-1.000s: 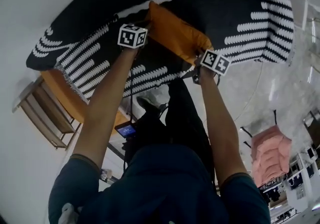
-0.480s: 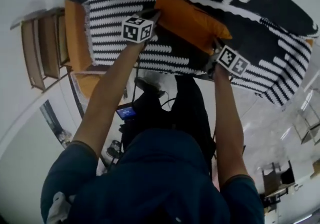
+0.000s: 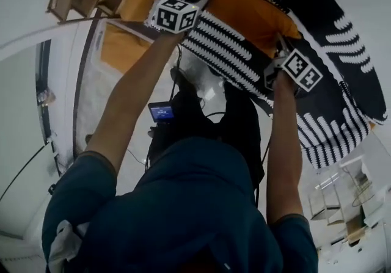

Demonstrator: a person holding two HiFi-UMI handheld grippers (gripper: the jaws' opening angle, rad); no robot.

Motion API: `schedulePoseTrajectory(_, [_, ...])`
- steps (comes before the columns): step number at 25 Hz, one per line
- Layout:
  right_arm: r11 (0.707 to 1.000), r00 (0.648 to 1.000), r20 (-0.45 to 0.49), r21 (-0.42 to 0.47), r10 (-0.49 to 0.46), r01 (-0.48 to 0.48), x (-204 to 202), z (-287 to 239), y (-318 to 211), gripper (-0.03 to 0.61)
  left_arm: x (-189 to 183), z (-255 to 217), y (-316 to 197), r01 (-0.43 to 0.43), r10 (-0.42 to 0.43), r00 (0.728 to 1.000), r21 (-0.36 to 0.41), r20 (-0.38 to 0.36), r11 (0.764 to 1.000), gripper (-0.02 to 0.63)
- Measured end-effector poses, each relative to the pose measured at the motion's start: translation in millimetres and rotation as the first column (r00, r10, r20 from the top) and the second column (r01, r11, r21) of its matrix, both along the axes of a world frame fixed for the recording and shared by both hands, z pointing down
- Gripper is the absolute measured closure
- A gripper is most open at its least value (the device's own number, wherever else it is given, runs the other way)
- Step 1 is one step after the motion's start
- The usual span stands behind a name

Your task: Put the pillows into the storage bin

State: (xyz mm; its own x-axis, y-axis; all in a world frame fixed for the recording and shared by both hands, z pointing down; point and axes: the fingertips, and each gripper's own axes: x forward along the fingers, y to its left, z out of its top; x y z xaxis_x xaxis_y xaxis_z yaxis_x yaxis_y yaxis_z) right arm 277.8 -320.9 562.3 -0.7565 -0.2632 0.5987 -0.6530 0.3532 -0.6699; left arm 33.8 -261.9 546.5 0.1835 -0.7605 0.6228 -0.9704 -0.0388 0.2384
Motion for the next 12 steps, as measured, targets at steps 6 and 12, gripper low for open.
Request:
schedulePoseTrajectory(6, [0.987, 0.987, 0.014, 0.014, -0.160, 0.160, -119, -35, 65, 0.540, -108, -33, 104, 0.172, -0.172, 0.985, 0.027, 0.004, 0.985, 0.609])
schedulePoseTrajectory(12, [0.952, 0.952, 0.014, 0.014, -0.305, 0.305, -220, -49, 138, 0.546, -193, -50, 213, 0.341, -0.341, 0.940, 0.051, -0.004, 0.939, 0.609])
